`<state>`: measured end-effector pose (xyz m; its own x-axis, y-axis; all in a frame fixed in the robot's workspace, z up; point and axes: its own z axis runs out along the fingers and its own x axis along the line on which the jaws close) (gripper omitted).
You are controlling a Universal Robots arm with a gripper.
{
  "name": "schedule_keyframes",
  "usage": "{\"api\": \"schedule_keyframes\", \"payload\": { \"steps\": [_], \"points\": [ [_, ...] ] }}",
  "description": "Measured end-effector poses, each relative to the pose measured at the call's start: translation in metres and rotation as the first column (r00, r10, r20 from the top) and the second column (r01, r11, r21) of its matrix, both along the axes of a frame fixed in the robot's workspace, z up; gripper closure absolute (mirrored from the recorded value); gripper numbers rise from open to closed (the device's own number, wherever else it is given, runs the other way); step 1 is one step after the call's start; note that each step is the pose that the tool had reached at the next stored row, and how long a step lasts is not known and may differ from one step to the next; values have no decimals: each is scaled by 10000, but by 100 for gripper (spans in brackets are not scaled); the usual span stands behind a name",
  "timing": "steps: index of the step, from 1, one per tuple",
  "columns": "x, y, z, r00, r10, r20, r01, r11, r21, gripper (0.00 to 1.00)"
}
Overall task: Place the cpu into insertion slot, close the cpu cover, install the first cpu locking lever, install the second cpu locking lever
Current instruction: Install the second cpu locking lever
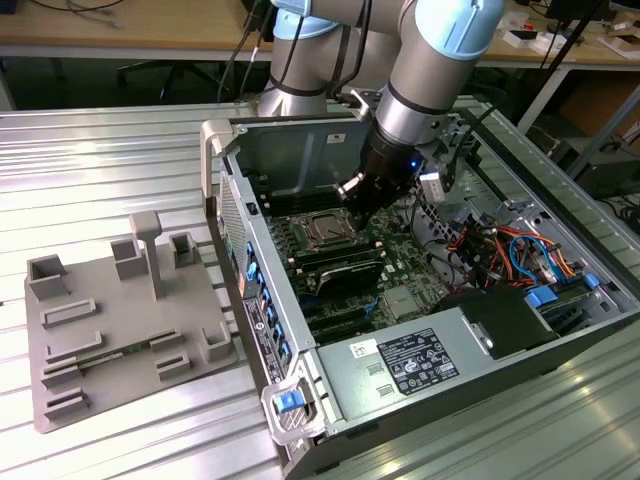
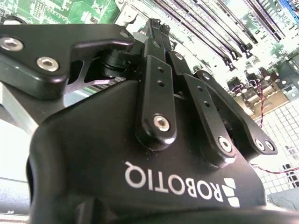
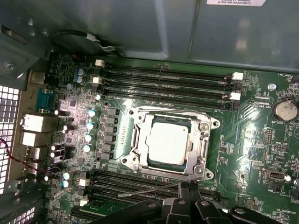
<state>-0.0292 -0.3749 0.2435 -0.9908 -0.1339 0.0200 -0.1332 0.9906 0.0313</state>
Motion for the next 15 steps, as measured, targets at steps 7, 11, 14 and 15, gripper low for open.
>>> {"api": "schedule_keyframes", "payload": {
  "steps": [7,11,14,15],
  "points": [
    [0,-27,-9,10000,-1,0,1,10000,1,89],
    [0,-35,-14,10000,-1,1,1,10000,1,89],
    [0,-44,-20,10000,0,0,0,10000,1,89],
    [0,-45,-21,10000,0,1,0,10000,1,89]
  ]
}}
